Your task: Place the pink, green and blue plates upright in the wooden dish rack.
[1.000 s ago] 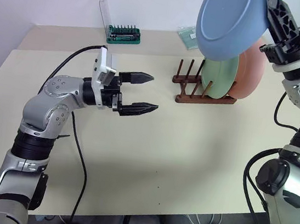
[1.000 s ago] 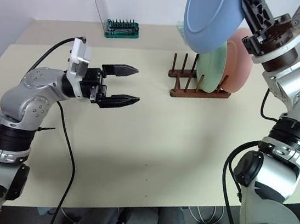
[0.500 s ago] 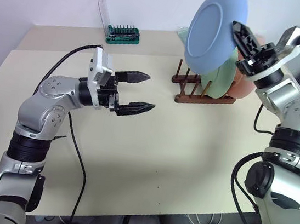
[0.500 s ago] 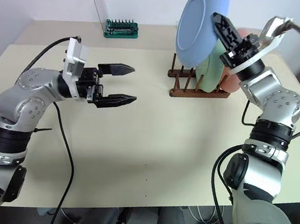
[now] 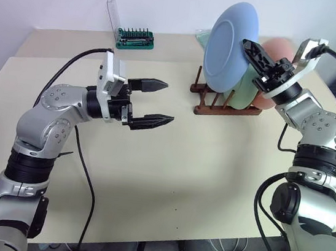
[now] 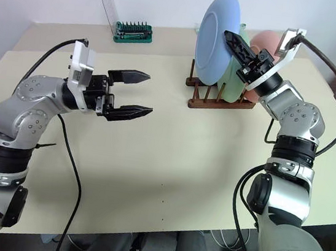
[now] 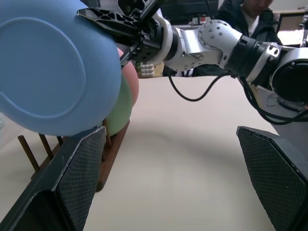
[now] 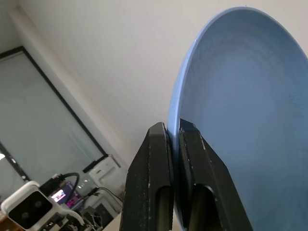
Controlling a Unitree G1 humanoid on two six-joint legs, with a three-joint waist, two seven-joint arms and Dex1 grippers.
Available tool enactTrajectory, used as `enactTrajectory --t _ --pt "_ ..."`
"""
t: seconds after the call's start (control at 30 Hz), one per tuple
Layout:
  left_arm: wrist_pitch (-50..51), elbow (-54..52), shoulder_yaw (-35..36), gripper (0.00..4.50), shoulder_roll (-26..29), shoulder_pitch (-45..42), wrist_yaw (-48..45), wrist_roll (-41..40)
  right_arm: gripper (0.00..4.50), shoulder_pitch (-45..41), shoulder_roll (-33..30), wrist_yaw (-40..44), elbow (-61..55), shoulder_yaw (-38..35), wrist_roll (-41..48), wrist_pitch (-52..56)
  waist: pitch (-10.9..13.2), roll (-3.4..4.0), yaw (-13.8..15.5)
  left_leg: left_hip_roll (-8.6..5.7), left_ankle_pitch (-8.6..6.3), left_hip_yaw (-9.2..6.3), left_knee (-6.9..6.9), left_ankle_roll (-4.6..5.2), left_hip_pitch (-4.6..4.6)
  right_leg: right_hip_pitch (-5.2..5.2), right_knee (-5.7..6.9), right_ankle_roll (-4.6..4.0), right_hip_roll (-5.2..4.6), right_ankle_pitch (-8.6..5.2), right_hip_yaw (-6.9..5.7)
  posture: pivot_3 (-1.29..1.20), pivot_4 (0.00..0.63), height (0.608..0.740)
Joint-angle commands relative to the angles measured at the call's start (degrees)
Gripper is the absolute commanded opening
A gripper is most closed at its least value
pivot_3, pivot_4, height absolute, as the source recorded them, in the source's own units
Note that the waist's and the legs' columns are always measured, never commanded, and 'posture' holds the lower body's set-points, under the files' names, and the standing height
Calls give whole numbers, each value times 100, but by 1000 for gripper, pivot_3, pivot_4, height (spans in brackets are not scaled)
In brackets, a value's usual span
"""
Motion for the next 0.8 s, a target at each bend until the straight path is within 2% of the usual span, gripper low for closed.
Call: enactTrajectory --t 0.03,0.5,0.63,0.8 --pt "9 -175 185 4500 59 -36 22 -133 33 -39 21 75 -57 -23 -90 -142 0 0 -1 0 0 0 0 0 0 0 0 0 0 0 0 0 150 740" --pt "98 -288 271 4500 160 31 165 -235 33 -76 164 214 282 104 -561 -459 0 0 -1 0 0 0 0 0 0 0 0 0 0 0 0 0 150 740" --pt "119 -313 281 4500 181 48 181 -256 1392 -109 153 292 295 101 -578 -482 0 0 -5 0 0 0 -1 0 1 0 0 0 0 0 0 0 150 740" --pt "113 -311 273 4500 170 55 193 -278 3911 -97 121 363 33 172 -641 -499 0 0 -3 0 0 0 0 0 0 0 0 0 0 0 0 0 150 740"
